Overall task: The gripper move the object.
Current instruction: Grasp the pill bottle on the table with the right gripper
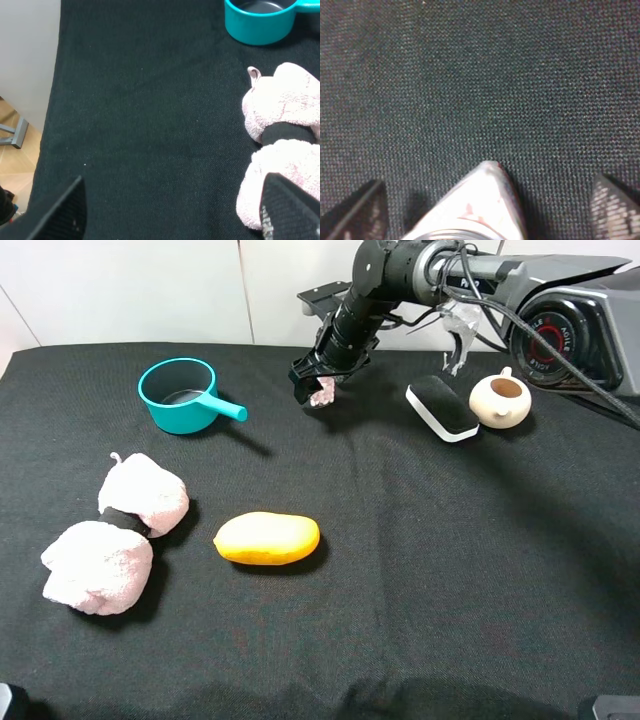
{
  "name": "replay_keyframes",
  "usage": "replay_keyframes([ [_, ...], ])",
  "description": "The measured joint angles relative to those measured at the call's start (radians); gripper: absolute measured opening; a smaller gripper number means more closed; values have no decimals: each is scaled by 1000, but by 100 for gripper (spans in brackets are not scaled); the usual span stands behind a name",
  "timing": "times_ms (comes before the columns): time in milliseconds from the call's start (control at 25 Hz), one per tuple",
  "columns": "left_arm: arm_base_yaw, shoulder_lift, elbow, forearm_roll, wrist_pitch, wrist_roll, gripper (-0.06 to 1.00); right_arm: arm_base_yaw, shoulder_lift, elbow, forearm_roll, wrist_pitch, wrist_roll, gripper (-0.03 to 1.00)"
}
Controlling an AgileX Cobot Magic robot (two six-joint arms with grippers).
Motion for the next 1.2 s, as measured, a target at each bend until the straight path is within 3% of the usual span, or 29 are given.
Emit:
replay_keyframes([
  [160,0,0,0,0,0,0,77,0,0,0,0,2,0,47],
  [520,0,0,0,0,0,0,77,0,0,0,-1,2,0,43],
  [720,0,0,0,0,0,0,77,0,0,0,-2,2,0,34],
  [1200,0,0,0,0,0,0,77,0,0,0,-5,3,0,33],
])
